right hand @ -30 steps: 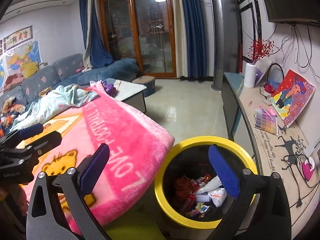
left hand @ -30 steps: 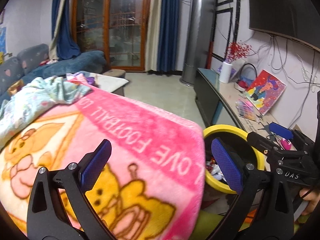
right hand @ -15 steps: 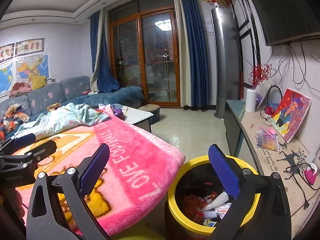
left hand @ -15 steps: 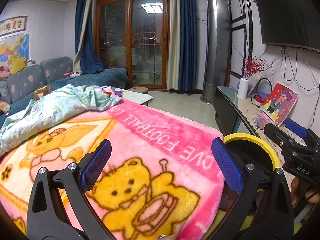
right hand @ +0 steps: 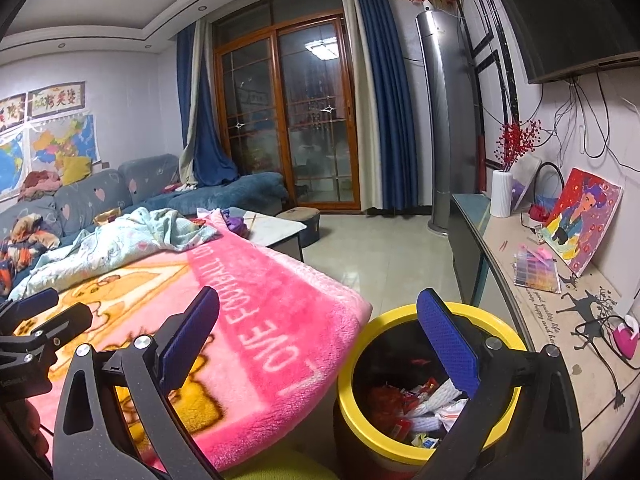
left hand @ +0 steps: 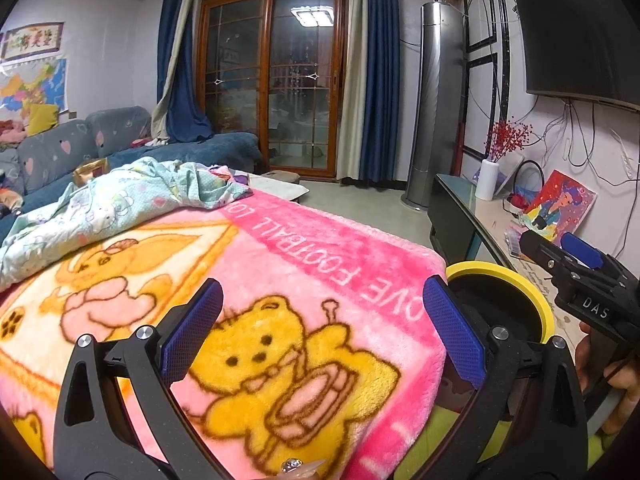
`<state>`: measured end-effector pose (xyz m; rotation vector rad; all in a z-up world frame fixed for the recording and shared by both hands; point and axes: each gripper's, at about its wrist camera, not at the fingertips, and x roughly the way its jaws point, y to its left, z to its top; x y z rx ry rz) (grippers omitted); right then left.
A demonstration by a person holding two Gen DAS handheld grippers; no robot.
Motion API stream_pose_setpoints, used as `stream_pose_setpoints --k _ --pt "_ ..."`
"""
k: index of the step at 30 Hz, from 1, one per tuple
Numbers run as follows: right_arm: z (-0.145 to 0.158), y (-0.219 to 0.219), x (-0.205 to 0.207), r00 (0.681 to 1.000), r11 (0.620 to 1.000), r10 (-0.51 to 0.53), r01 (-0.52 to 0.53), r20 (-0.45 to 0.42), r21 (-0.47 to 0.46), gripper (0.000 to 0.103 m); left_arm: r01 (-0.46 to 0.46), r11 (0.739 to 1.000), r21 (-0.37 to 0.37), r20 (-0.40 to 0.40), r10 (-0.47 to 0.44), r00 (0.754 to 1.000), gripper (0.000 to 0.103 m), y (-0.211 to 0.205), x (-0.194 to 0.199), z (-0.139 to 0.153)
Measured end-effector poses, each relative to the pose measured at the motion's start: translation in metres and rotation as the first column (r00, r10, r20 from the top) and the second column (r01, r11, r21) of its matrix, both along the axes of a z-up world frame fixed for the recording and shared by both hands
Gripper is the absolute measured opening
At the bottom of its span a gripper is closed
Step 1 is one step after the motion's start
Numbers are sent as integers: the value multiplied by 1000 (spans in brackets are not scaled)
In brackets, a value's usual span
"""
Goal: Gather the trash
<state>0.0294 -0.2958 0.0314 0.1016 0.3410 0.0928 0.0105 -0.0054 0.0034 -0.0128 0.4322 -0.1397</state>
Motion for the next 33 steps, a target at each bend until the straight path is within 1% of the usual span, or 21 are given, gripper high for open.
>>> stream_pose_setpoints --k 33 --pt "-5 3 3 1000 1000 2 -2 -10 -3 96 5 1000 -10 -4 -5 1000 92 -3 -2 -1"
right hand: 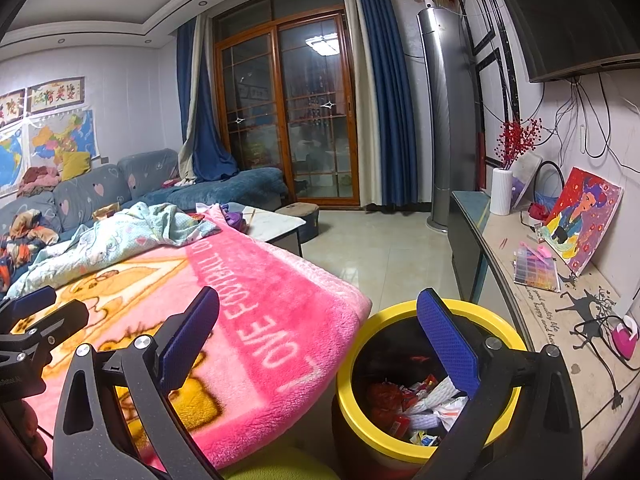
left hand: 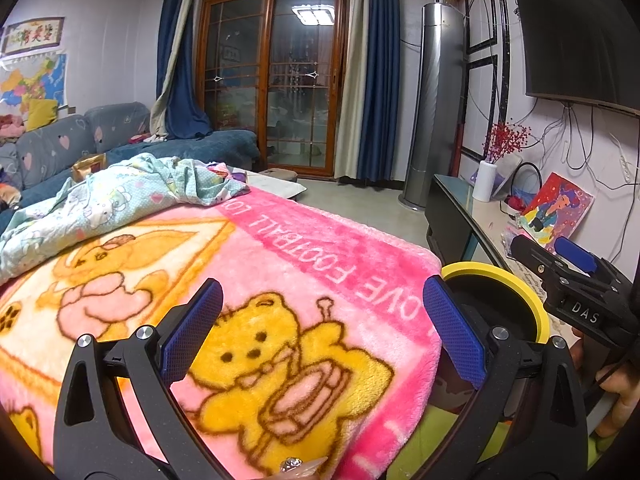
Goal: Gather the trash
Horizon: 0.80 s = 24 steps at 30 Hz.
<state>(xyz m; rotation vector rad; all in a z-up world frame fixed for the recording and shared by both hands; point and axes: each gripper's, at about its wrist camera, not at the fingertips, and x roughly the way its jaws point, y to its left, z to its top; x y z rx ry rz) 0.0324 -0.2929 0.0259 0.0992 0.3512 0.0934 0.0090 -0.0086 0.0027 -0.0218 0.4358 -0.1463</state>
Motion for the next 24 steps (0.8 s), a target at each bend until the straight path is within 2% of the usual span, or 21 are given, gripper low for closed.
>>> stream_pose_setpoints --k 24 --pt "0 0 0 1000 1000 0 0 -1 0 96 4 1000 -3 0 -4 1000 92 -4 -3 0"
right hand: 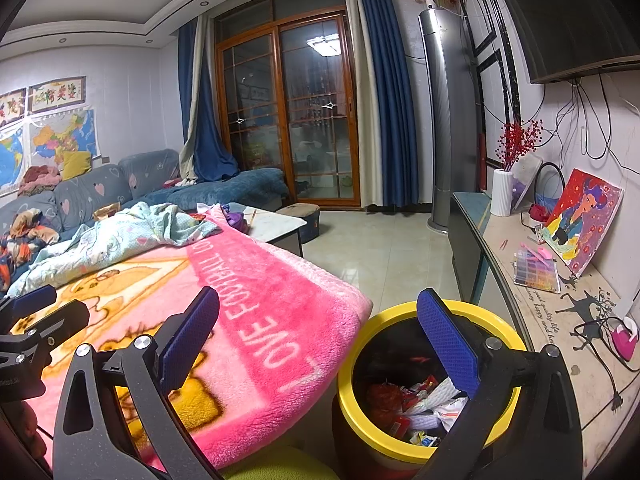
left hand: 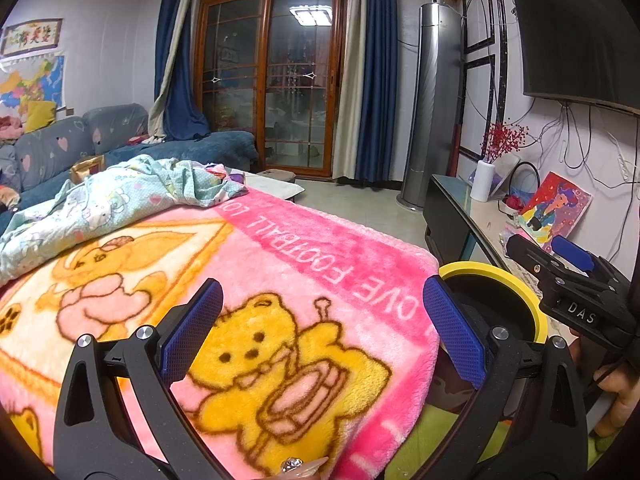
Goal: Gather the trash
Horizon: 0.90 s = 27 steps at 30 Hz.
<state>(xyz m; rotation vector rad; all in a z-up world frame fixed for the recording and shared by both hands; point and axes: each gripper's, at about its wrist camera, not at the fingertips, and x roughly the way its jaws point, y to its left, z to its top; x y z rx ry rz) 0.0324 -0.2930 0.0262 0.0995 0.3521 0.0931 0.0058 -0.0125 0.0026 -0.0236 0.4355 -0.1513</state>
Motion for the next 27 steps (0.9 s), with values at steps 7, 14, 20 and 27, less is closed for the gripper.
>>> stream_pose_setpoints --k 7,14,20,27 --pt "0 0 0 1000 1000 0 0 0 0 96 5 1000 -9 -5 -5 1000 92 -3 0 -1" --pt "-1 6 5 999 999 31 -31 -22 -6 96 -33 999 -24 -19 33 999 92 3 2 -1" --pt "6 36 14 982 984 178 -177 -63 9 96 -143 988 -53 -43 141 989 92 37 -2 4" --pt "17 149 19 811 828 559 -558 -174 61 96 -390 919 -66 -138 378 915 92 137 -63 22"
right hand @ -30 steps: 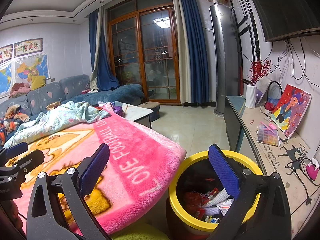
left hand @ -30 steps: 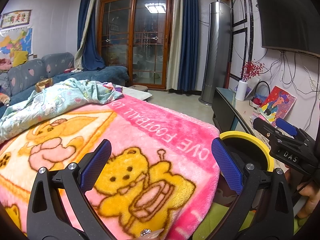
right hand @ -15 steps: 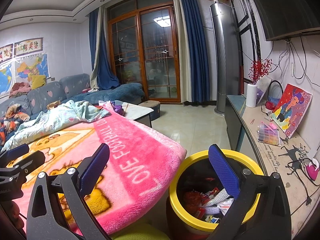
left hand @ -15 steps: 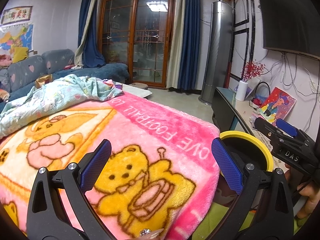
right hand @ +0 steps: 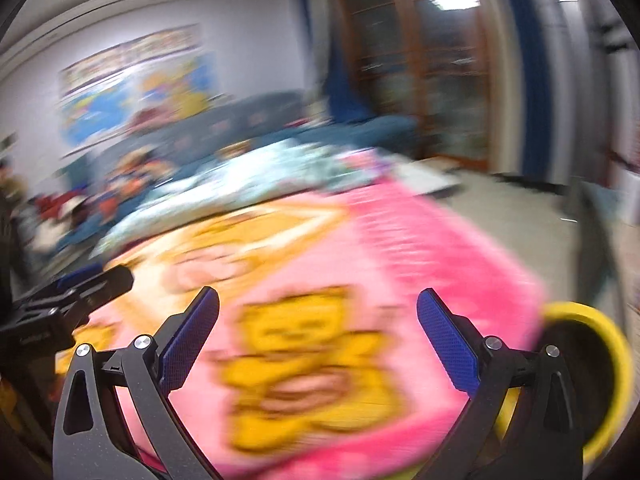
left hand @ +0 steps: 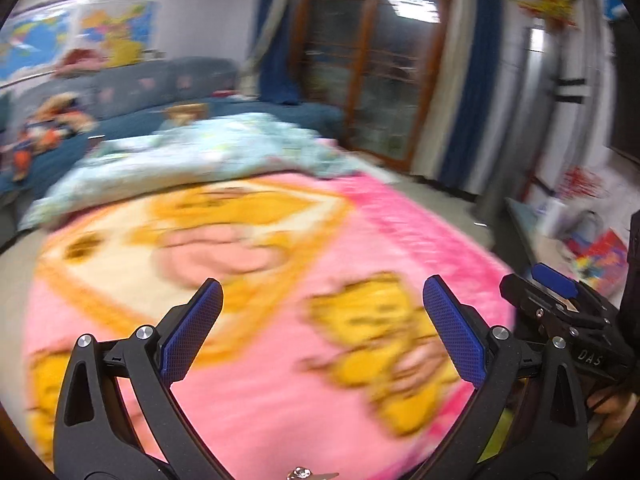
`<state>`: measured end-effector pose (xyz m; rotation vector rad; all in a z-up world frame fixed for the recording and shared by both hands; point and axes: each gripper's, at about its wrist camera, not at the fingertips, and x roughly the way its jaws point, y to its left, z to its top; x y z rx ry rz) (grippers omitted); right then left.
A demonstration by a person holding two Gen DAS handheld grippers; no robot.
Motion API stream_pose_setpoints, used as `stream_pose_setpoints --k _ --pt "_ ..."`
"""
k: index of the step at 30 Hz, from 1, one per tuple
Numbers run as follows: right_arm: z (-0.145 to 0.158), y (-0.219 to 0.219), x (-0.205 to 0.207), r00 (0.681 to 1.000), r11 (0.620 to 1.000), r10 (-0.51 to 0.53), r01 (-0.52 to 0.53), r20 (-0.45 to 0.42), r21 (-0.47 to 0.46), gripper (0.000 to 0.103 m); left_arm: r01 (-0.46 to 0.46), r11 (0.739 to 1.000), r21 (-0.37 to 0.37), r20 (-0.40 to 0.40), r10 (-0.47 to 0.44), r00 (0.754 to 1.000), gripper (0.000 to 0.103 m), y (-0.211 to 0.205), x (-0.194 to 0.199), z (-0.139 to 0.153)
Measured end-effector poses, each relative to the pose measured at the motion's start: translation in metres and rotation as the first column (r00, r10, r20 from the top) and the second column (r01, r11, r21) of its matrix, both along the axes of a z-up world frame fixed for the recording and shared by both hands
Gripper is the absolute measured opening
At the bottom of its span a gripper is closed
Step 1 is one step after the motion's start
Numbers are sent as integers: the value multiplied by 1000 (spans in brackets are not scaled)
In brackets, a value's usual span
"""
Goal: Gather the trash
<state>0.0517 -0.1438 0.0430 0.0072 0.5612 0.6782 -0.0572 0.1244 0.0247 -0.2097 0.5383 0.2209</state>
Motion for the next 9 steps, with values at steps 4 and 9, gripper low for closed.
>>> stream_pose_setpoints --k 4,9 --pt "-1 105 -20 942 947 317 -321 -112 -24 96 -284 955 85 -72 291 954 92 76 -72 15" --pt "-31 229 -58 829 814 526 -555 -190 -171 96 -565 794 223 -181 604 776 92 155 -132 18"
